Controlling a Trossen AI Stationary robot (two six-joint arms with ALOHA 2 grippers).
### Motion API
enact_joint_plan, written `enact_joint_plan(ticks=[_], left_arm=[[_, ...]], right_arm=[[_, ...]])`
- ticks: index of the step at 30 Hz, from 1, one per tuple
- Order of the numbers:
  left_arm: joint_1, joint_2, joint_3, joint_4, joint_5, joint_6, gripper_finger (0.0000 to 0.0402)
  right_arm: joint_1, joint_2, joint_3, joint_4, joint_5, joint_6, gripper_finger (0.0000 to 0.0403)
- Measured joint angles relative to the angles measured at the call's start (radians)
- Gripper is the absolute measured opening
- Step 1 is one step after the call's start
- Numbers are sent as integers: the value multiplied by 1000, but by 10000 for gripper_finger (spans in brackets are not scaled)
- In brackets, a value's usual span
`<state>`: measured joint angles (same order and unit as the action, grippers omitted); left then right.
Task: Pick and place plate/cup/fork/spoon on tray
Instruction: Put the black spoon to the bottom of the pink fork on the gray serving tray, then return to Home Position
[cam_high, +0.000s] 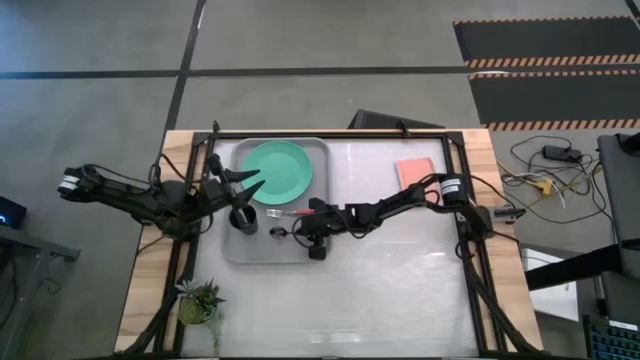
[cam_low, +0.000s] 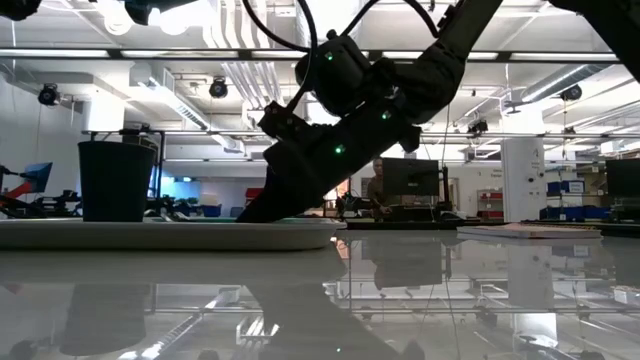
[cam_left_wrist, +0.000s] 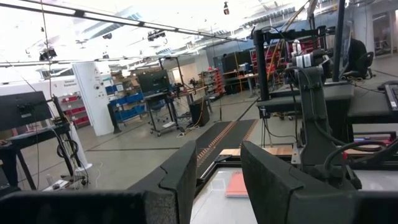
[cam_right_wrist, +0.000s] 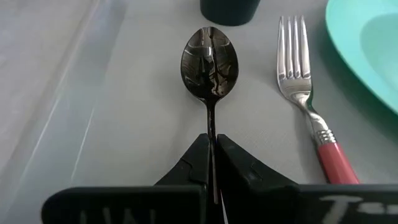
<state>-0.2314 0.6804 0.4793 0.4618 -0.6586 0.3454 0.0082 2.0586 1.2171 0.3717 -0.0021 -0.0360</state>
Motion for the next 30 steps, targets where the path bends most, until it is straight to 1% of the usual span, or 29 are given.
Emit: enact_joint_plan(ticks=[10, 15, 20, 25, 30], left_arm=[[0, 0, 0, 0, 0, 0, 108], [0, 0, 0, 0, 0, 0, 108], [0, 0, 0, 0, 0, 0, 108], [0, 0, 0, 0, 0, 0, 108], [0, 0, 0, 0, 0, 0, 108]], right_arm=[[0, 6, 0, 1, 3, -1, 10], [0, 6, 0, 1, 6, 2, 31], [0, 6, 0, 0, 31, 6, 56], [0, -36, 4, -75, 29, 51, 75], [19, -129, 7, -226, 27, 125, 84]])
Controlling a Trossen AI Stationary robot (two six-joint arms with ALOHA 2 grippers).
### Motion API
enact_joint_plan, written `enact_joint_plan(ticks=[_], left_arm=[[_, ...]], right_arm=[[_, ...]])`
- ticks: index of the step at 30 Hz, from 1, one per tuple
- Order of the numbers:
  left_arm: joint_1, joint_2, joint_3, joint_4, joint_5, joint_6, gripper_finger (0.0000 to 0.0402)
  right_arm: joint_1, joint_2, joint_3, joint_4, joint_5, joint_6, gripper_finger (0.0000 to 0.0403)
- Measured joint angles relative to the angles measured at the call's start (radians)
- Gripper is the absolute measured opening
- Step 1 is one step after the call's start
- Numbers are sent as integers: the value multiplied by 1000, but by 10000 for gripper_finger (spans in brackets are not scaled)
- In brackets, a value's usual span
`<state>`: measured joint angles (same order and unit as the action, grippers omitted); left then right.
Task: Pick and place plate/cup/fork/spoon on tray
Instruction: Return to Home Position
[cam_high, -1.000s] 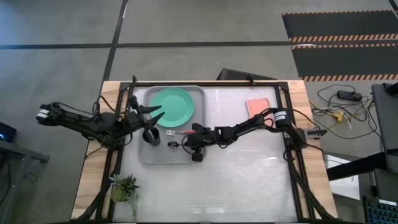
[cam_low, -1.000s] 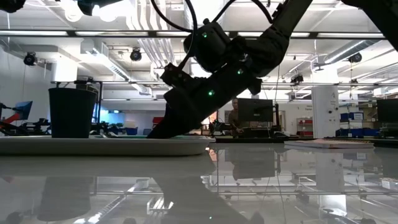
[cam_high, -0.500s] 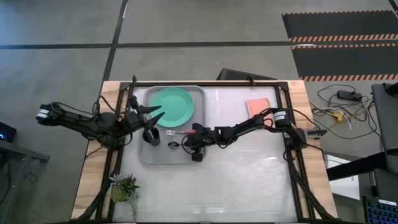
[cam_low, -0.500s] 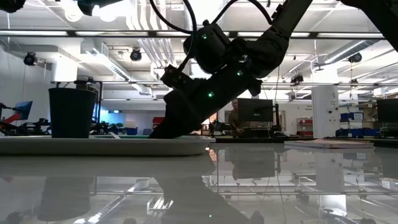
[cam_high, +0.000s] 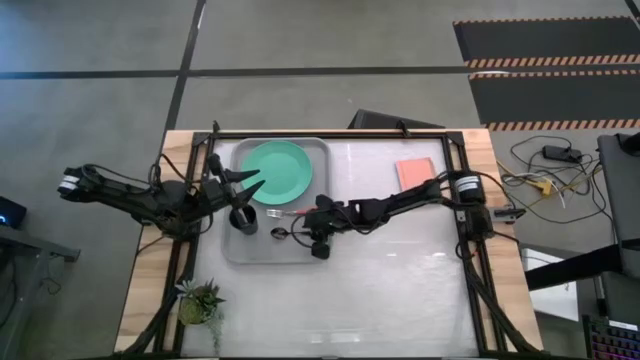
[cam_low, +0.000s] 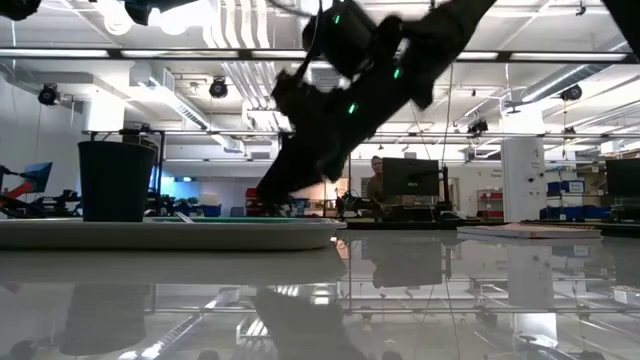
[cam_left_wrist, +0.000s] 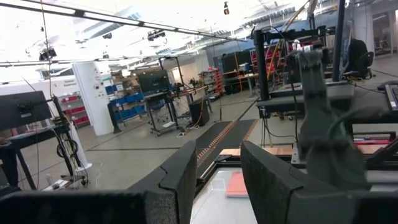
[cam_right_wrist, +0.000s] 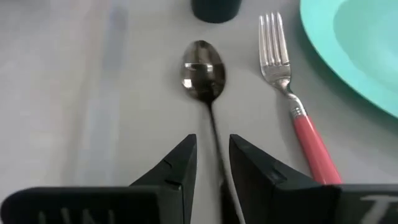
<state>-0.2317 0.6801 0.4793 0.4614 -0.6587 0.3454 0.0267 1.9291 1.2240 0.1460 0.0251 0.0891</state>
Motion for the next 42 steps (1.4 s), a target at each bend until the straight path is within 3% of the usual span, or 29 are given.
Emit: enact_joint_plan(ticks=[4, 9, 13, 21, 27, 30, 34, 36, 39, 42], left_arm=[[0, 0, 0, 0, 0, 0, 108], [0, 3, 0, 1, 0, -2, 108], [0, 5, 0, -1, 0, -2, 108], [0, 12, 0, -9, 0, -39, 108], [0, 18, -1, -120, 12, -170, 108], [0, 19, -1, -194, 122, -251, 108], [0, 4, -1, -293, 462, -283, 106], [-1, -10, -1, -334, 574, -259, 103], [0, -40, -1, -423, 599, -228, 77], [0, -86, -1, -477, 601, -224, 26]], right_arm=[[52, -104, -7, -111, 5, -31, 79], [126, -244, -104, -97, 129, -84, 62], [167, -365, -247, -3, 188, -75, 51], [203, -605, -555, 254, 184, -80, 39], [202, -823, -713, 273, 178, -161, 38], [202, -949, -783, 274, 178, -204, 38], [202, -1118, -868, 277, 178, -252, 38], [199, -1201, -911, 279, 178, -263, 38], [190, -1315, -973, 278, 181, -265, 38], [180, -1421, -1029, 274, 185, -265, 38]])
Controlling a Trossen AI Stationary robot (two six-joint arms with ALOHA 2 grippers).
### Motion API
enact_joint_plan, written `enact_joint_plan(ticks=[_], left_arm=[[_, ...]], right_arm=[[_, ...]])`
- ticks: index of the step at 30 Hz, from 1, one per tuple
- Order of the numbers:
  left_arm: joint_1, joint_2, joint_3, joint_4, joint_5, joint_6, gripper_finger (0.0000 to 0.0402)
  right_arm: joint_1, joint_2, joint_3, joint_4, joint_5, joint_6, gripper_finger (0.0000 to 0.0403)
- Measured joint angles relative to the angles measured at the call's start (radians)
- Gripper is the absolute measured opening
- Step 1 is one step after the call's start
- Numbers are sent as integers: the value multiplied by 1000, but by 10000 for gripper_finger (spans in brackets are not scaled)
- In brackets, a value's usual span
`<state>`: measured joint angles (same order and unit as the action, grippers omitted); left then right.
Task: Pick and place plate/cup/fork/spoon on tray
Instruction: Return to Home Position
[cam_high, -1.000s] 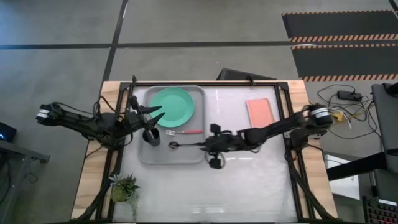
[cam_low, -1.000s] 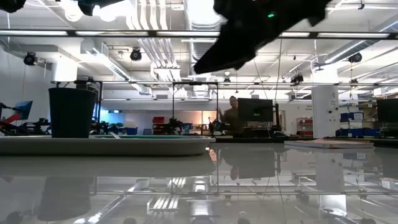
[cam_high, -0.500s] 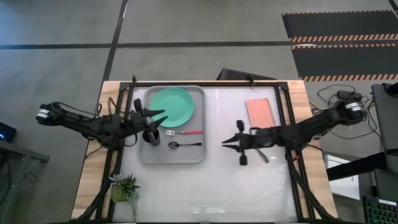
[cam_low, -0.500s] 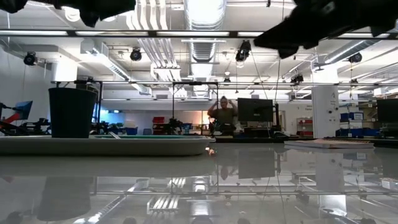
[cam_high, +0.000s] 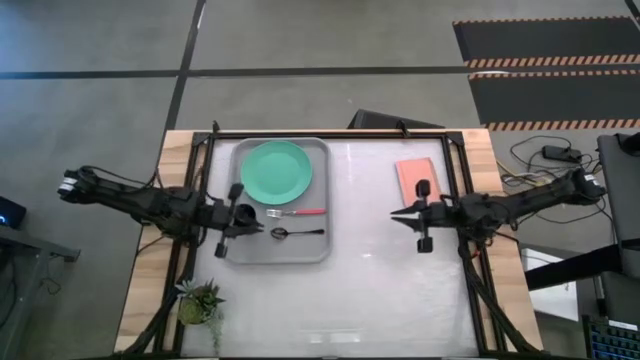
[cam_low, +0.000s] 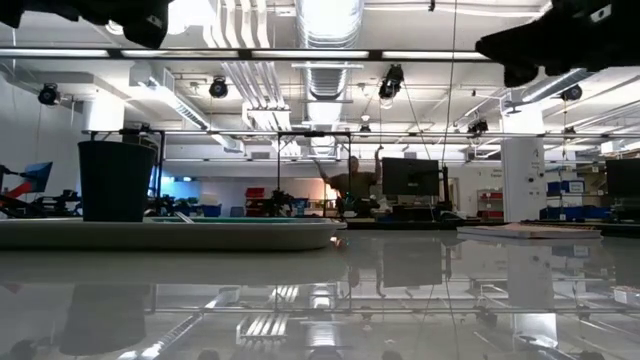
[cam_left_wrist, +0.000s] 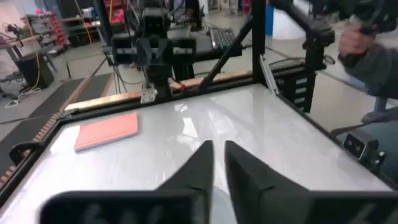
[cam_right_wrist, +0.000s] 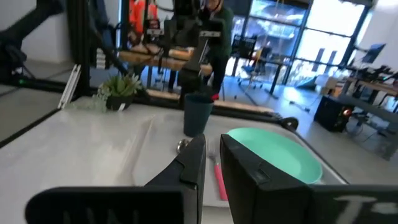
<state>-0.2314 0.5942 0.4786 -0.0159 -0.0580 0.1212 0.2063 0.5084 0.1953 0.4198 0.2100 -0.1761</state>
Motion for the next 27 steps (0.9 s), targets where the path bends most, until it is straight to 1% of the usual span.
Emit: enact_joint_plan(ticks=[2, 6, 9, 15, 22, 27], left_arm=[[0, -28, -2, -1, 6, -3, 8], [0, -97, -23, 0, 48, 12, 1], [0, -159, -57, 8, 50, 10, 1], [0, -292, -142, 69, 51, -9, 0], [1, -460, -244, 109, 51, -12, 0], [1, -536, -322, 191, 49, -11, 0]], right_arm=[[-6, -59, -27, -6, 1, 0, 38], [-22, -159, -54, -39, 1, -11, 38], [-34, -213, -63, -71, 1, -20, 36], [-40, -282, -69, -160, 1, -18, 11], [-41, -339, -70, -221, 1, -19, 9], [-42, -384, -79, -238, 1, -26, 8]])
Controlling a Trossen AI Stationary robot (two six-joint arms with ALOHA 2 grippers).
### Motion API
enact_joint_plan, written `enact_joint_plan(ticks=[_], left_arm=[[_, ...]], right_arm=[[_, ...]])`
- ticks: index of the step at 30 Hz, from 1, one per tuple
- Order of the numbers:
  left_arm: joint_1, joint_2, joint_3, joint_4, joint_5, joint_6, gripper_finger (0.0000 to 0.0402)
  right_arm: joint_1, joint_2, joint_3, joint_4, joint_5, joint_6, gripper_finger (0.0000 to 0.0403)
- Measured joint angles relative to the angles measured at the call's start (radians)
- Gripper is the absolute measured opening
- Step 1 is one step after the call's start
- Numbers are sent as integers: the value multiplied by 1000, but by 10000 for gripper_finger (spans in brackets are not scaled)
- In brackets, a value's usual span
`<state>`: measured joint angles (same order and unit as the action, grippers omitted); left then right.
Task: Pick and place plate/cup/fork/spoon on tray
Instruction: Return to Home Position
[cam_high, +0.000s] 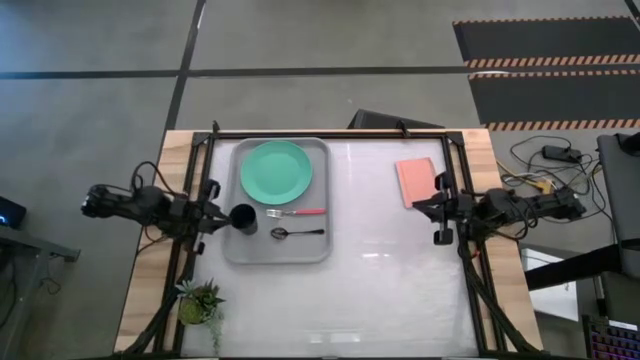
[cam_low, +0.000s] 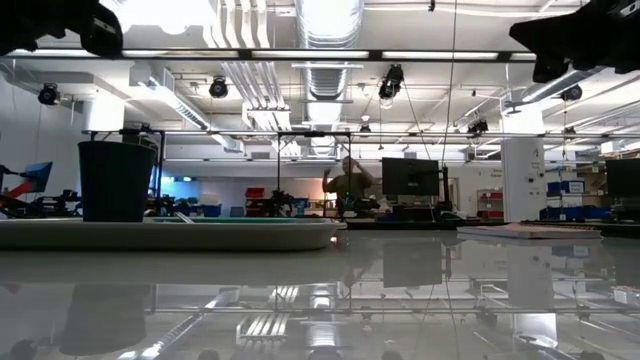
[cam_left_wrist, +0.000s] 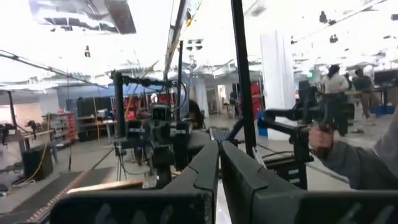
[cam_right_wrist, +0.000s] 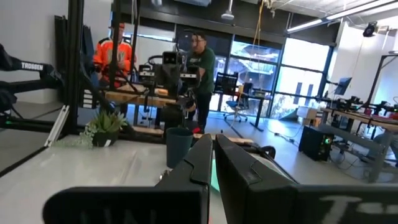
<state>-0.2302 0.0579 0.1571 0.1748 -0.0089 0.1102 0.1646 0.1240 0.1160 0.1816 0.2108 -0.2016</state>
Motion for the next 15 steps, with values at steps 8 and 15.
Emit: enact_joint_plan(ticks=[8, 15], left_arm=[[2, -10, -103, 149, -92, 8, 0], [17, 58, -126, 220, -131, 9, 0]], right_arm=[[0, -62, -21, -27, 0, -4, 8], [0, -124, -21, -52, 0, -27, 8]])
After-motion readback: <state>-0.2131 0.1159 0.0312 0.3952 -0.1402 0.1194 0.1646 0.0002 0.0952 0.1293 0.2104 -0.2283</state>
